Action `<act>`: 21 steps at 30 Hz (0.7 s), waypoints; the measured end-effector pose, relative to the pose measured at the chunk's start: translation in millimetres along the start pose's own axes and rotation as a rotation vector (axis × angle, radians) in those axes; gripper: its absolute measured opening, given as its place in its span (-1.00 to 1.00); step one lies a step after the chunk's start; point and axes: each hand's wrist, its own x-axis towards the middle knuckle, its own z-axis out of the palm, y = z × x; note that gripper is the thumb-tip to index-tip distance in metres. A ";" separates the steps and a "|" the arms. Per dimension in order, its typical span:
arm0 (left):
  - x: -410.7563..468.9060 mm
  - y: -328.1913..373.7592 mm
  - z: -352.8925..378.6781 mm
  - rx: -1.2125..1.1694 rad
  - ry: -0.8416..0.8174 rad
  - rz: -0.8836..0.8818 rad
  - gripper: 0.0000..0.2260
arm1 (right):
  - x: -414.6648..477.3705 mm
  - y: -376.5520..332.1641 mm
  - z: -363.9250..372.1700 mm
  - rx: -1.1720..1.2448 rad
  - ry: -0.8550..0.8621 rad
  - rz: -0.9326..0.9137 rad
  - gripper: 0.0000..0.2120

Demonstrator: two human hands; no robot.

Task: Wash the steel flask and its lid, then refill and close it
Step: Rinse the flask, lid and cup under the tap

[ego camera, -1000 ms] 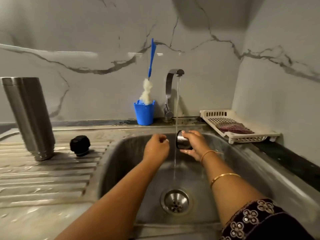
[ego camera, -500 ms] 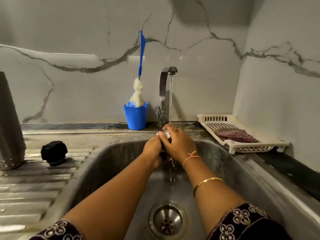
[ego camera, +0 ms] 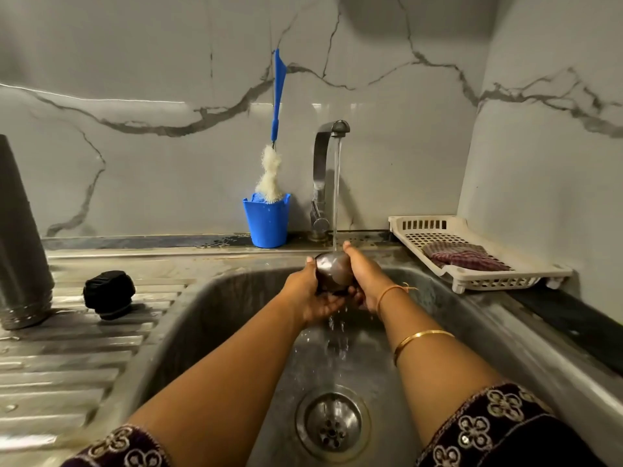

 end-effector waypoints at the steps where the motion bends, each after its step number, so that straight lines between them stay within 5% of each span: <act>1: 0.2 0.9 2.1 -0.018 0.009 0.006 -0.56 | -2.0 -0.5 -2.1 0.059 -0.027 -0.010 -0.56; 6: 4.2 2.2 2.2 -0.006 0.048 0.020 -0.58 | 5.5 -0.4 2.1 0.204 -0.057 -0.173 -0.70; 12: 7.0 1.0 -2.3 0.031 0.162 0.027 -0.70 | 5.9 7.4 0.2 -0.680 0.006 -0.444 -0.87; 16: 1.1 -4.0 -10.3 0.000 0.011 -0.097 -0.55 | -4.5 8.9 3.4 -0.519 -0.189 -0.329 -0.90; 21: 8.8 -6.6 -11.2 -0.010 0.024 0.040 -0.64 | -4.4 2.5 8.2 -0.609 -0.220 -0.368 -0.84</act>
